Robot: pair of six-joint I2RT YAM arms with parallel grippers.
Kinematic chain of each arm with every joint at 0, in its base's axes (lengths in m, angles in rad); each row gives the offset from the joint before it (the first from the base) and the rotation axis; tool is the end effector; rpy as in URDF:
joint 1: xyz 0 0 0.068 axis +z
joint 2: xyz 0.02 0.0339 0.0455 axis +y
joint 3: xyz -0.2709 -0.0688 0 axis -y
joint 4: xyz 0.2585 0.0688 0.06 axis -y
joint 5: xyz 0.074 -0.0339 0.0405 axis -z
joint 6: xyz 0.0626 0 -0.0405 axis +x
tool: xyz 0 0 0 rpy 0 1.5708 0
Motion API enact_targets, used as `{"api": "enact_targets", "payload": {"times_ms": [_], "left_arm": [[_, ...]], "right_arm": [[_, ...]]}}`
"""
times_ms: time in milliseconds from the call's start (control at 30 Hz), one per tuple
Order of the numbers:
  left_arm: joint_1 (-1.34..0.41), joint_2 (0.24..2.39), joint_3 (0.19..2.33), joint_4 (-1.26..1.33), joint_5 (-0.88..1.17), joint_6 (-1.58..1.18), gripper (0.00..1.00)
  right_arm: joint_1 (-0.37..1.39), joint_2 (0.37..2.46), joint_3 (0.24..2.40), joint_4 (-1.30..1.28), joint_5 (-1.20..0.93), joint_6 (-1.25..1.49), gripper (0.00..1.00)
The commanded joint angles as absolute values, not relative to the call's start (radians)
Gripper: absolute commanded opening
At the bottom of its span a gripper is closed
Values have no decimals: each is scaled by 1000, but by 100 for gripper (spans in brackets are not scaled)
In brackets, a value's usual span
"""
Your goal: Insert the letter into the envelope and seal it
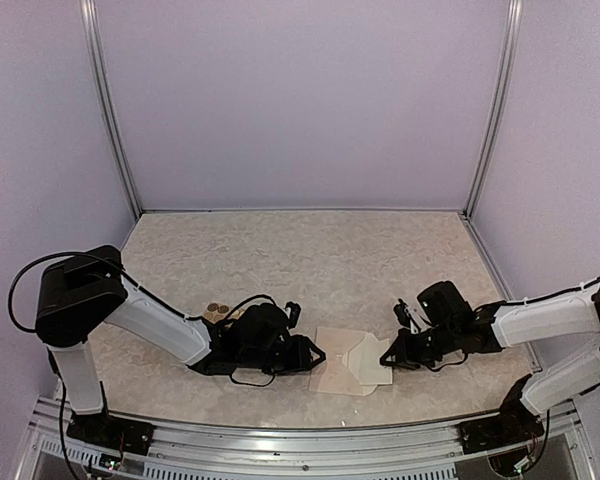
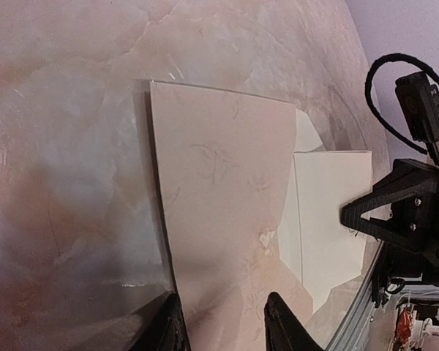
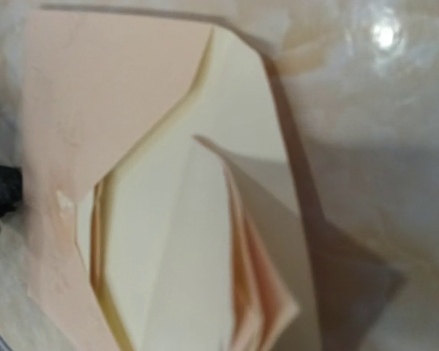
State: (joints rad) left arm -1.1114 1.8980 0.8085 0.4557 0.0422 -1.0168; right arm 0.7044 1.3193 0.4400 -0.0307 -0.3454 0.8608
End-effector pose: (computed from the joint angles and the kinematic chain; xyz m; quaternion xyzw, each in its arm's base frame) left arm 0.1705 -0.3507 0.0878 0.0517 0.8906 -0.4039 0.2026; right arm 0.1731 0.1749 0.1101 0.0172 0.9333 0.3406 0.1120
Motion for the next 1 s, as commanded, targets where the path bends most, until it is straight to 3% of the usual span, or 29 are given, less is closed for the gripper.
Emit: {"api": "enact_targets", "payload": {"times_ms": [0,967], "left_arm": [[-1118,1929,819,432,59,-1021,35],[-1136,1962,866,426,84,-1022,34]], "right_arm": [[697,1361,448,-2,-380,852,0],[736,1506,511,144,-419,895,0]]}}
